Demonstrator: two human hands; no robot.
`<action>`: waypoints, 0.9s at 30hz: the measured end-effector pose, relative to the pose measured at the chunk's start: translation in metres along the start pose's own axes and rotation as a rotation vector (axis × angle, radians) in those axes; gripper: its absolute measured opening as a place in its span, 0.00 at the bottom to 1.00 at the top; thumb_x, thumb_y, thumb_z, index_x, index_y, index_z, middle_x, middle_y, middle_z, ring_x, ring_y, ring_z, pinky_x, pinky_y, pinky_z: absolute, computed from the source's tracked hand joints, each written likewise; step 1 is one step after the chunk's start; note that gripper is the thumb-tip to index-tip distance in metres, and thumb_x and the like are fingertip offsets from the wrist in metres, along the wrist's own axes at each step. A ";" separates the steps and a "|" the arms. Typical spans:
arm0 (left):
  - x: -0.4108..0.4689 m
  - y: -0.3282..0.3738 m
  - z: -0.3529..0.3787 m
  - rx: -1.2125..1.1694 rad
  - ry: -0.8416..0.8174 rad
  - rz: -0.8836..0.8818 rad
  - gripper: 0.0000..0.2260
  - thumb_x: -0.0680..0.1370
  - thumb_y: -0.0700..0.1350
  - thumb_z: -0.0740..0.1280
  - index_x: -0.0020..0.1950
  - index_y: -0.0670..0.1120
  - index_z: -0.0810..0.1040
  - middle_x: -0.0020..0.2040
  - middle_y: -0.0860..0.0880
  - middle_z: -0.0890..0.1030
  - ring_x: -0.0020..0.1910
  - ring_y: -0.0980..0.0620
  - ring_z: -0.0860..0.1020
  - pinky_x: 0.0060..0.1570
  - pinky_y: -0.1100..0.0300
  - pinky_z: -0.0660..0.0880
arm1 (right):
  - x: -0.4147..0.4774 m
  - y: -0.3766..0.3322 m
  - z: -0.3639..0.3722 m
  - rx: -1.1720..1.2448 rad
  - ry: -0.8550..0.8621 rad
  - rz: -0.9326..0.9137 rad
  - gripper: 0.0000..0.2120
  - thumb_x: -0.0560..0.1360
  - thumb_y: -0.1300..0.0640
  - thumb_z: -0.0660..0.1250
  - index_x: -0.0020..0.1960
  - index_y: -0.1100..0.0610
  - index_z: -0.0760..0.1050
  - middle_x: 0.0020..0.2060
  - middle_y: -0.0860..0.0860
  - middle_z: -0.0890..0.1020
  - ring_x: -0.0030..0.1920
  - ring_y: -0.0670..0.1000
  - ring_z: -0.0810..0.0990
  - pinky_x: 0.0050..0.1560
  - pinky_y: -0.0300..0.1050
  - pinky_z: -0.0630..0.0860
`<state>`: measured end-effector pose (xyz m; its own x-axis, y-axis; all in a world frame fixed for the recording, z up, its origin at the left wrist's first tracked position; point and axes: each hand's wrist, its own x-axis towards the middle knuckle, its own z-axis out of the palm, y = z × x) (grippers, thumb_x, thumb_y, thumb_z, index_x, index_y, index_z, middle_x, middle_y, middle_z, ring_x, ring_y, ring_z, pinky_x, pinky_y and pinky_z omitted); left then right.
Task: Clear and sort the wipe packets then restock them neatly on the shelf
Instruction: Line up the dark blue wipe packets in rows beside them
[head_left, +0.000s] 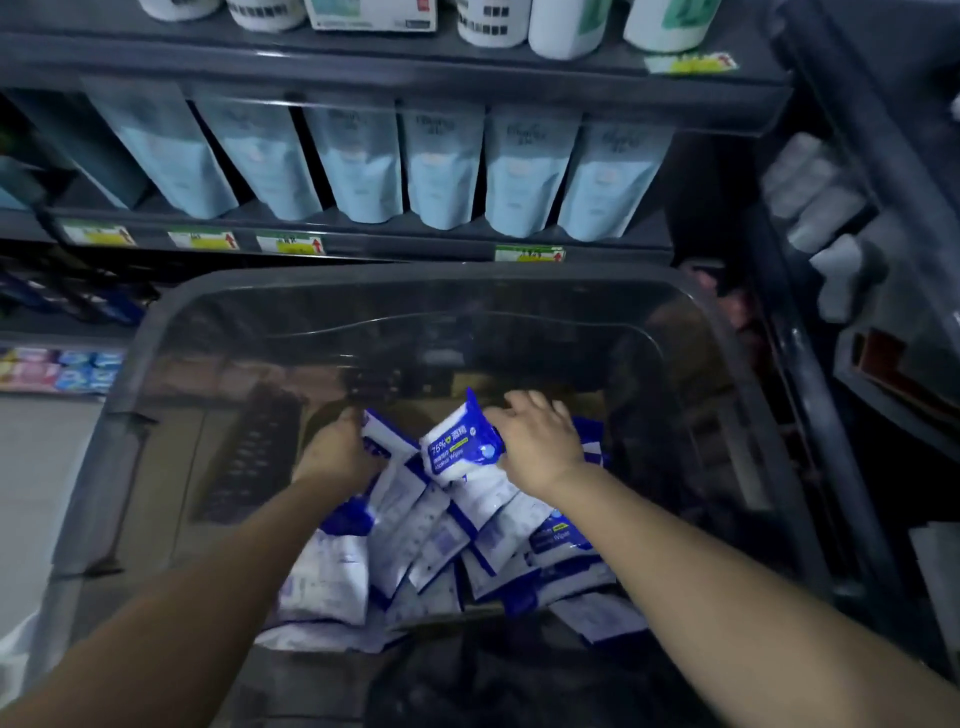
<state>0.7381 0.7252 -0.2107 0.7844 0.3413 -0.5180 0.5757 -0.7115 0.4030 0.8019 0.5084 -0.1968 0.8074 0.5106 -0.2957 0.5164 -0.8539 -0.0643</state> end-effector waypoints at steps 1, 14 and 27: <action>0.003 -0.003 -0.003 -0.014 -0.010 -0.005 0.25 0.72 0.43 0.73 0.66 0.42 0.69 0.58 0.40 0.77 0.54 0.41 0.77 0.46 0.56 0.73 | 0.001 -0.003 0.003 -0.021 -0.013 0.002 0.22 0.73 0.59 0.67 0.66 0.51 0.70 0.64 0.52 0.70 0.67 0.55 0.65 0.66 0.51 0.60; 0.015 -0.015 -0.007 -0.219 -0.305 -0.038 0.10 0.72 0.37 0.73 0.51 0.44 0.77 0.51 0.44 0.81 0.46 0.47 0.79 0.47 0.57 0.75 | 0.022 -0.029 0.007 -0.162 -0.118 -0.032 0.31 0.73 0.34 0.61 0.67 0.53 0.71 0.61 0.54 0.73 0.66 0.56 0.66 0.73 0.61 0.47; 0.025 -0.009 -0.005 -0.538 -0.192 -0.020 0.09 0.71 0.32 0.72 0.48 0.41 0.77 0.45 0.43 0.82 0.39 0.50 0.80 0.41 0.56 0.78 | 0.036 -0.026 0.000 0.670 -0.204 0.300 0.19 0.71 0.64 0.65 0.62 0.60 0.72 0.47 0.56 0.81 0.51 0.57 0.78 0.45 0.46 0.73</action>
<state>0.7535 0.7431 -0.2240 0.7450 0.1981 -0.6370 0.6660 -0.2763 0.6929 0.8175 0.5486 -0.2058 0.7837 0.2740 -0.5575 -0.0526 -0.8649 -0.4991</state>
